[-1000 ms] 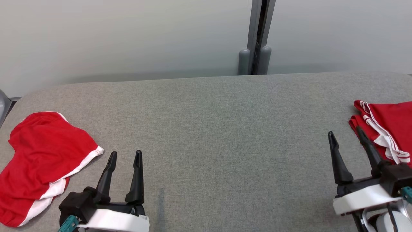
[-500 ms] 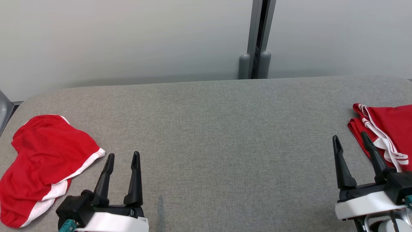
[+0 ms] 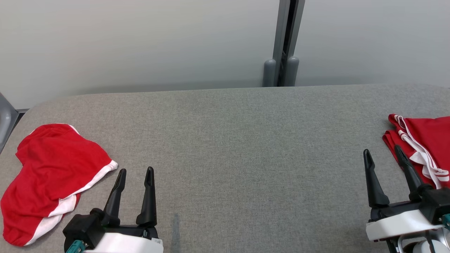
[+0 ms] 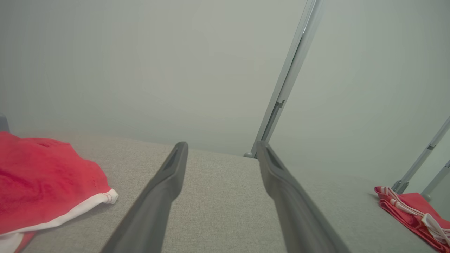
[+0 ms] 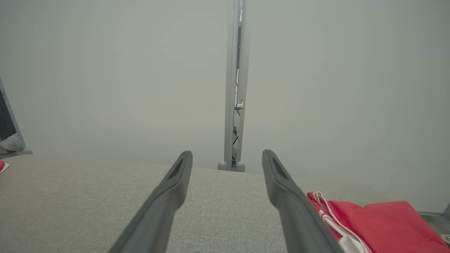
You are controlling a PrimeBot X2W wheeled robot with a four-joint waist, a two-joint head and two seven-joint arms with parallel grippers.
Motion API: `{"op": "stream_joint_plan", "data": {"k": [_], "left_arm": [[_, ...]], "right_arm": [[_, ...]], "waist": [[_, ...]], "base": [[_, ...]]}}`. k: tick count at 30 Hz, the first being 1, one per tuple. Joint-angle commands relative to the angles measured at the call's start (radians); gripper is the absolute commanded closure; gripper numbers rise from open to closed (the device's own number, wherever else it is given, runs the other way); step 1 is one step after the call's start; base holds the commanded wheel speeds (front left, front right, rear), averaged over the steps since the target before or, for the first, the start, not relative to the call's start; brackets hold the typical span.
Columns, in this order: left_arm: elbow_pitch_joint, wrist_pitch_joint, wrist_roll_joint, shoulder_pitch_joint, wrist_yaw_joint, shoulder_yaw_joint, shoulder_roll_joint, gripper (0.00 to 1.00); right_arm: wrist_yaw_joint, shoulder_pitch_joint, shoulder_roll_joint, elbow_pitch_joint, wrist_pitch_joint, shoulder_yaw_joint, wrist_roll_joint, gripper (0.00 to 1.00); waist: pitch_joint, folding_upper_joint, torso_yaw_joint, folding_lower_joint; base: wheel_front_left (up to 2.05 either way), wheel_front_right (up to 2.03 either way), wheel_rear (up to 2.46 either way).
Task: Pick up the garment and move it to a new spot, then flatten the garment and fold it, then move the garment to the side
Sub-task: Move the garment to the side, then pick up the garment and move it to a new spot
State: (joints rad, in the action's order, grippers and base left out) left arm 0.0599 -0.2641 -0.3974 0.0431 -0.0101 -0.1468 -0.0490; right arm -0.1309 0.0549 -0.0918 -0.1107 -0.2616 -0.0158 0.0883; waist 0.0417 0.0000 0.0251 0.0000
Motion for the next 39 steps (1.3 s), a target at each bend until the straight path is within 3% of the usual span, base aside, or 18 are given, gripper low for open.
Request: {"op": "stream_joint_plan", "data": {"k": [1, 11, 39], "left_arm": [[0.0, 0.0, 0.007, 0.0, 0.0, 0.003, -0.004, 0.0], [0.011, 0.0, 0.011, -0.021, 0.004, -0.01, -0.004, 0.0], [0.021, 0.0, 0.008, 0.003, 0.003, 0.015, -0.004, 0.0]], "right_arm": [[0.0, -0.006, 0.0, -0.003, -0.005, 0.002, 0.002, 0.0], [0.0, -0.012, 0.002, 0.012, -0.005, -0.009, 0.033, 0.0], [0.0, 0.001, 0.001, -0.046, -0.005, 0.17, 0.07, 0.0]], "waist": [[0.001, 0.0, 0.001, 0.0], [0.018, 0.0, 0.056, 0.0], [-0.009, 0.0, 0.473, 0.0]], "base": [[0.0, 0.0, 0.0], [0.0, 0.0, 0.0], [0.0, 0.0, 0.0]]}}
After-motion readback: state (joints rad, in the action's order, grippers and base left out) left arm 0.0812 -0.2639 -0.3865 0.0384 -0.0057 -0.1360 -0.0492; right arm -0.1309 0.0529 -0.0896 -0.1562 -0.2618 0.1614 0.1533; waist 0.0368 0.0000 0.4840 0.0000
